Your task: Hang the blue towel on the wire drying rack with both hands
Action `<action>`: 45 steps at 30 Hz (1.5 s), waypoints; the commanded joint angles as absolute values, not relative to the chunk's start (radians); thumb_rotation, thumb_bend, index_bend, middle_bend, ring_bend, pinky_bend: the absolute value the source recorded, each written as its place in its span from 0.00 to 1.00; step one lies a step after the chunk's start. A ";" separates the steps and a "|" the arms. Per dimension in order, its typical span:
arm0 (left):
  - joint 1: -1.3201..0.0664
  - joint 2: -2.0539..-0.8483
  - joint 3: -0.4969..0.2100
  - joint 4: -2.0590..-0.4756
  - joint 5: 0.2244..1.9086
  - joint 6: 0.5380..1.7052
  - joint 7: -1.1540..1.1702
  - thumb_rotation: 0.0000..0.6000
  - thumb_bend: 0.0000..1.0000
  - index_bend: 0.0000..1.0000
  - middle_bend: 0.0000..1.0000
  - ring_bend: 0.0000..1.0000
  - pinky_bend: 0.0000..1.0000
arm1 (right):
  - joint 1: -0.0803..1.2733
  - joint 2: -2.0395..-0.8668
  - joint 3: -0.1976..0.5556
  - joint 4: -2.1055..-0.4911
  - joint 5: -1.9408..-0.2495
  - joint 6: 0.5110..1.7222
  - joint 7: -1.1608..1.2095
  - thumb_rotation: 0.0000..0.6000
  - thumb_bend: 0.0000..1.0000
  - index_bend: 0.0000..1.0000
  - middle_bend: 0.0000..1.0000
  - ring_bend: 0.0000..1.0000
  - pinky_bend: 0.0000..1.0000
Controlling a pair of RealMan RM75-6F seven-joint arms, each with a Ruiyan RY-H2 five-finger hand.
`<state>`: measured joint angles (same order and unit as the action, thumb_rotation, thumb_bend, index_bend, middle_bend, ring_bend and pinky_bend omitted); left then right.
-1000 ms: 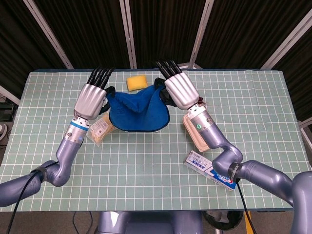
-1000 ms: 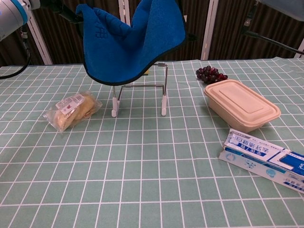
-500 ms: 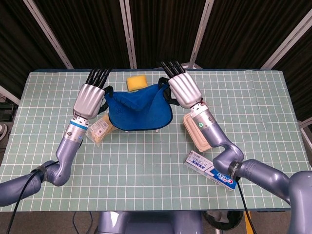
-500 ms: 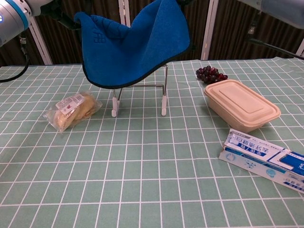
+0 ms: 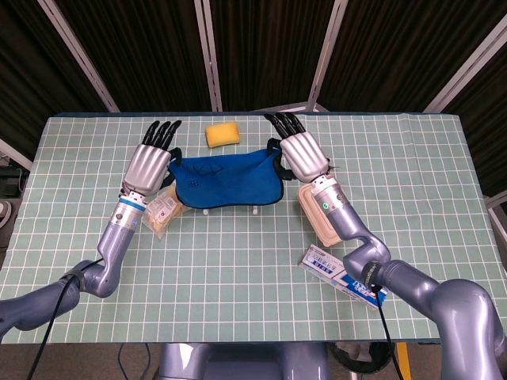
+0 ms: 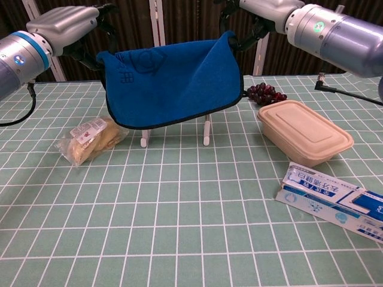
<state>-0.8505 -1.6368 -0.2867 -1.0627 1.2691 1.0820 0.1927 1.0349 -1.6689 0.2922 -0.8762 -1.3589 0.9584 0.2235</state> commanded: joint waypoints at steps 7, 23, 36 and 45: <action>-0.868 -1.697 -0.263 -0.978 1.288 1.061 0.142 1.00 0.47 0.80 0.00 0.00 0.00 | 1.036 -1.726 0.254 -0.769 -1.388 0.942 0.298 1.00 0.47 0.65 0.03 0.00 0.00; -0.874 -1.740 -0.244 -0.899 1.299 1.033 0.100 1.00 0.47 0.75 0.00 0.00 0.00 | 1.036 -1.768 0.224 -0.704 -1.420 0.944 0.348 1.00 0.47 0.65 0.03 0.00 0.00; -0.856 -1.713 -0.248 -0.929 1.263 0.995 0.098 1.00 0.15 0.00 0.00 0.00 0.00 | 1.012 -1.733 0.199 -0.746 -1.444 0.967 0.347 1.00 0.12 0.16 0.03 0.00 0.00; -0.787 -1.624 -0.233 -1.039 1.258 1.038 0.092 1.00 0.14 0.00 0.00 0.00 0.00 | 0.941 -1.635 0.184 -0.912 -1.442 1.027 0.252 1.00 0.00 0.10 0.00 0.00 0.00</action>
